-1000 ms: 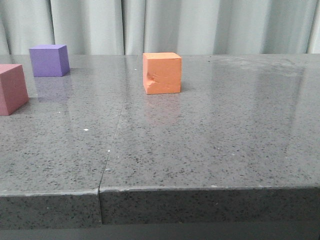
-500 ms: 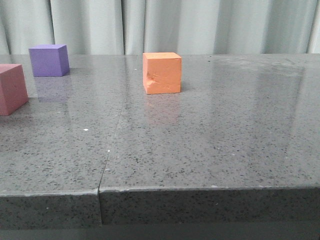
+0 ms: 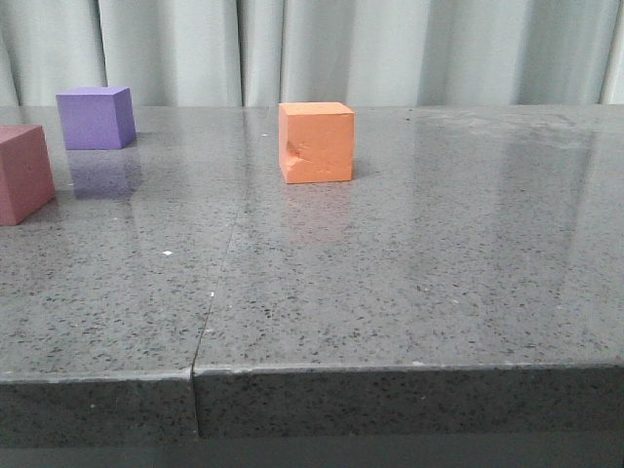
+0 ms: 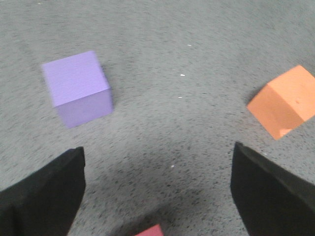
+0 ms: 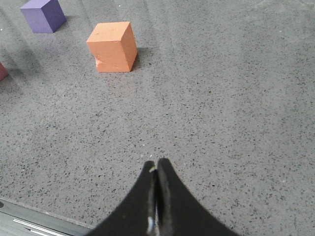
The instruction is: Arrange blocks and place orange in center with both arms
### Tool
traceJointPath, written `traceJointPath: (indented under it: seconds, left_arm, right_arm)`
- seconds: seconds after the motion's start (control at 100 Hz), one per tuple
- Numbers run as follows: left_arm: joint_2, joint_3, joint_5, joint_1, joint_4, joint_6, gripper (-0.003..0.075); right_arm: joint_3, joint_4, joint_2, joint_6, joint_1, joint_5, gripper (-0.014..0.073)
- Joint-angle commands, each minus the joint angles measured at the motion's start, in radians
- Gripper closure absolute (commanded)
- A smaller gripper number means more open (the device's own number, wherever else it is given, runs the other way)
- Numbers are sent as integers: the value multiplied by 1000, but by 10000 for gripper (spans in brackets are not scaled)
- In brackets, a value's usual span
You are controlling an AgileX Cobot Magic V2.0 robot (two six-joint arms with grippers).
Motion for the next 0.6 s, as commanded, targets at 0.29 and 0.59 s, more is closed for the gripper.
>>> traceJointPath:
  seconds: [0.29, 0.59]
  left_arm:
    - [173, -278, 93, -115, -146, 267, 100]
    - [270, -366, 110, -197, -152, 547, 100]
  right_arm:
    - [-25, -12, 4, -9, -1, -78, 653]
    - [-25, -12, 4, -9, -1, -78, 653]
